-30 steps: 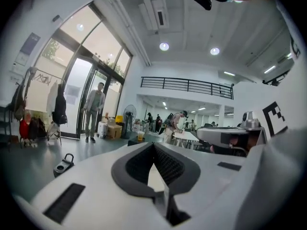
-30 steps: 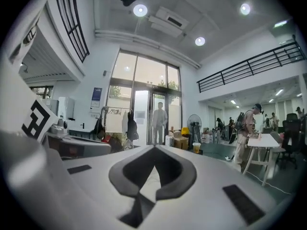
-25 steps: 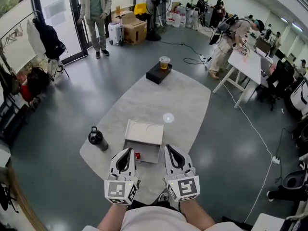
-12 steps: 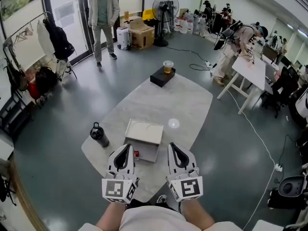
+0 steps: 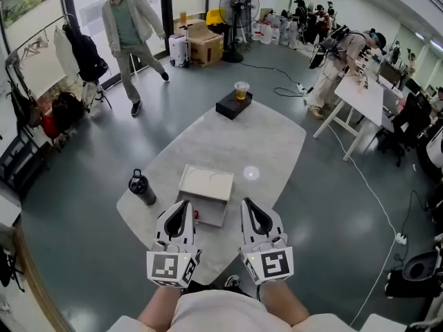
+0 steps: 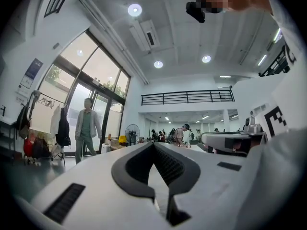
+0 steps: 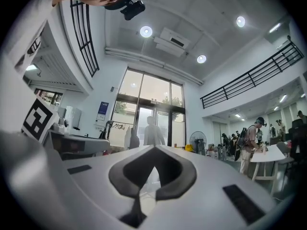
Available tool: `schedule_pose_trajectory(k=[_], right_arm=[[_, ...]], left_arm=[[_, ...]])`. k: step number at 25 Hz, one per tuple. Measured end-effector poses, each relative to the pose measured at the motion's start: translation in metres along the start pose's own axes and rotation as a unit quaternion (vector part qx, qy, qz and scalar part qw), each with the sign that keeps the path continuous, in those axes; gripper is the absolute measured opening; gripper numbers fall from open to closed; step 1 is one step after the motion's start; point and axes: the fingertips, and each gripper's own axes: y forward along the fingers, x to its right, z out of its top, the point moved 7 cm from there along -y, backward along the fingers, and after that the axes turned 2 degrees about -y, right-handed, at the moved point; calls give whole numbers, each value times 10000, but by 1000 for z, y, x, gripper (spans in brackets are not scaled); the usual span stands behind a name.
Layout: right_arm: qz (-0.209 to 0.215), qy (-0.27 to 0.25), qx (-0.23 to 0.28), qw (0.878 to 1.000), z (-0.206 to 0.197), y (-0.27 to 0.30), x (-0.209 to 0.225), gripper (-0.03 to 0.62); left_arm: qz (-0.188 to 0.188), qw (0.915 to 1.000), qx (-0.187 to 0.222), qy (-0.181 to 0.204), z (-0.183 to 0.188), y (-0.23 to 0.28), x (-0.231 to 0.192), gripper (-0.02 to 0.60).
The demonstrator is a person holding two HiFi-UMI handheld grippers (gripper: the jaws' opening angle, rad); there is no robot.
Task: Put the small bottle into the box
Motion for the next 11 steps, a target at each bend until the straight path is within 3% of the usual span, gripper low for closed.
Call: schedule_pose_trajectory(k=[11], right_arm=[[-102,-109,40,9999,3,-2,7,25]], left_arm=[[144,9997,57,186,3,-5,-10,21]])
